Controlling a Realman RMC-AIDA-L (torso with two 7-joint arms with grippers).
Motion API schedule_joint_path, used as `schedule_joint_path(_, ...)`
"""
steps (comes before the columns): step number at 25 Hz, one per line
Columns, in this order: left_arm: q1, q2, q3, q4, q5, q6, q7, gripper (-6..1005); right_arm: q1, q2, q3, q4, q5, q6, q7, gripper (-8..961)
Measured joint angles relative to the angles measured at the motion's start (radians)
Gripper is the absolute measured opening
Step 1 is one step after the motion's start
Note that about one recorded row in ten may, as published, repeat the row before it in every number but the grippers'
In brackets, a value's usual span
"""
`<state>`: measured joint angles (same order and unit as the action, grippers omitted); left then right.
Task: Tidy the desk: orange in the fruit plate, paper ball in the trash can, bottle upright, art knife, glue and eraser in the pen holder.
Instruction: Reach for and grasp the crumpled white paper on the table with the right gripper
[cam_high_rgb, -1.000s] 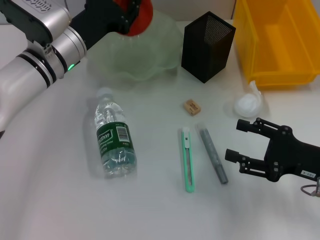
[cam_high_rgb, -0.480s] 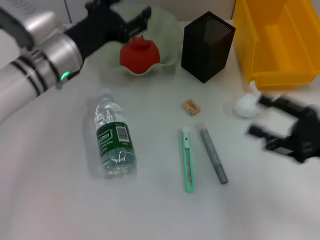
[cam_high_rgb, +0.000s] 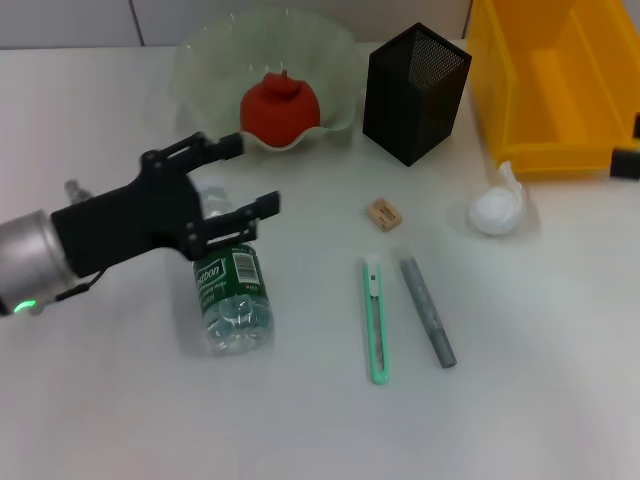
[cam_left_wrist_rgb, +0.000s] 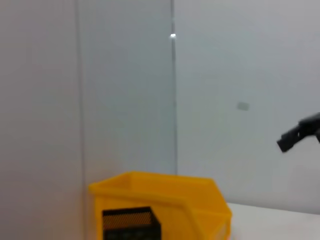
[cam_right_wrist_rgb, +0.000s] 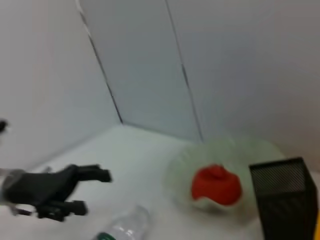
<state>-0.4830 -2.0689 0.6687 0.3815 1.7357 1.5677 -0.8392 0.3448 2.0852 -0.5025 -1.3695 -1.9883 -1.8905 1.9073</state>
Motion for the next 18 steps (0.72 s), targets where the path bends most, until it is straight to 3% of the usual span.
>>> schedule_joint_path(2,0.032,0.001,-0.001,0.004,-0.014,-0.002,0.006,802,0.018,-0.007,-0.103,-0.197,-0.058,0.026,0.216,789)
schedule_joint_path(3,0.038,0.001,-0.002,0.005,-0.017,-0.003,0.008,802,0.018,-0.007,-0.103,-0.197,-0.058,0.026,0.216,789)
schedule_joint_path(4,0.043,0.000,-0.002,0.004,-0.018,-0.004,0.010,802,0.053,-0.006,-0.156,-0.312,-0.169,0.031,0.339,789)
schedule_joint_path(6,0.050,-0.001,-0.002,0.001,-0.021,-0.007,0.013,802,0.069,-0.003,-0.183,-0.341,-0.221,0.031,0.390,789)
schedule_joint_path(7,0.052,-0.002,-0.001,-0.004,-0.021,-0.015,0.019,802,0.100,-0.002,-0.258,-0.377,-0.313,0.033,0.510,789)
schedule_joint_path(11,0.055,-0.002,0.001,-0.006,-0.021,-0.024,0.026,802,0.132,-0.004,-0.366,-0.375,-0.407,0.049,0.664,788)
schedule_joint_path(12,0.056,-0.002,0.003,-0.006,-0.021,-0.025,0.026,803,0.138,-0.002,-0.434,-0.368,-0.455,0.083,0.719,788)
schedule_joint_path(18,0.057,-0.002,0.006,-0.006,-0.019,-0.042,0.036,803,0.140,-0.001,-0.577,-0.281,-0.581,0.214,0.816,783)
